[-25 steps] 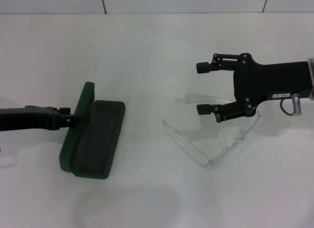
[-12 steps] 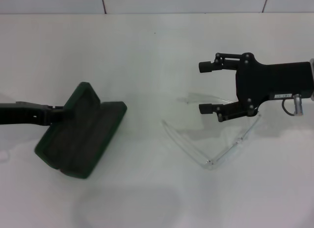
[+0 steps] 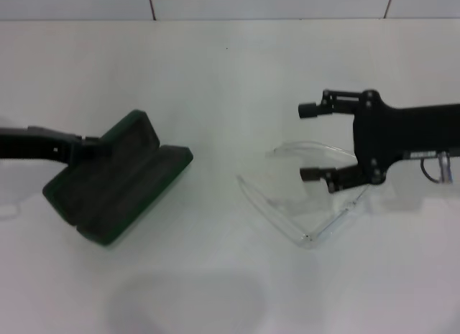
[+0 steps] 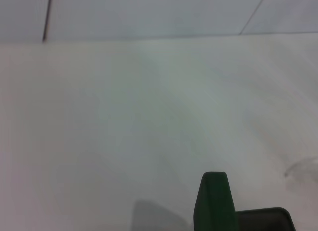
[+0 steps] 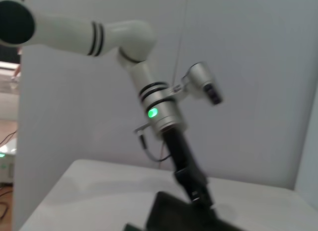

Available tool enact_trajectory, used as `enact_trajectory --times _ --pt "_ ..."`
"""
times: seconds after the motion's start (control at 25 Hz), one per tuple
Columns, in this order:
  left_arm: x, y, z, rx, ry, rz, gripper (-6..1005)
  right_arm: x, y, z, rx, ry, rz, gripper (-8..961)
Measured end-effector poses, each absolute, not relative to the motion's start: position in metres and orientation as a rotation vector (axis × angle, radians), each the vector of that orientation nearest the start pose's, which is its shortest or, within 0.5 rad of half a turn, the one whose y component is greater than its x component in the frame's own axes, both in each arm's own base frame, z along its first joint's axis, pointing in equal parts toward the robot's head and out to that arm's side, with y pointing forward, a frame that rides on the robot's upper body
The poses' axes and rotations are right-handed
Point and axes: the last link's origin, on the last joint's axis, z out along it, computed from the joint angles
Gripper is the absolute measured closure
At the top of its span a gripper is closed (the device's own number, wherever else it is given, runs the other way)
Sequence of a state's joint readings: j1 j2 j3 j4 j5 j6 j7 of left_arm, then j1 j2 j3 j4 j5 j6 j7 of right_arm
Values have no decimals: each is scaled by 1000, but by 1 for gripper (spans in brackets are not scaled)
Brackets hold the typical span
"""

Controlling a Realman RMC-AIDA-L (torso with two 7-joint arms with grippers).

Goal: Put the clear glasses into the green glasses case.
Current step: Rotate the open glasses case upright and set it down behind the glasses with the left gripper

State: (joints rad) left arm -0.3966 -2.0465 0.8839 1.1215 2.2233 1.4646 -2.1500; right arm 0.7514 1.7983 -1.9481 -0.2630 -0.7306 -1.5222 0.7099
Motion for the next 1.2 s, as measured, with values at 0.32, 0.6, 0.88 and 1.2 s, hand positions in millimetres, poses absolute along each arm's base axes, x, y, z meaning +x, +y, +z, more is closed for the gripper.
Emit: enact_trajectory --times 0.32,0.6,0.88,1.2 --pt "-255 372 70 -2504 -830 -195 769 221 317 -23 -2990 -533 773 115" --pt "-221 404 53 -2629 -333 -30 757 222 309 -37 -3011 -590 740 121" --pt "-178 415 6 -2738 79 87 744 224 303 -41 -3005 -606 730 128" --pt "-152 405 -26 -2836 259 152 730 227 302 -42 -3001 -597 717 135"
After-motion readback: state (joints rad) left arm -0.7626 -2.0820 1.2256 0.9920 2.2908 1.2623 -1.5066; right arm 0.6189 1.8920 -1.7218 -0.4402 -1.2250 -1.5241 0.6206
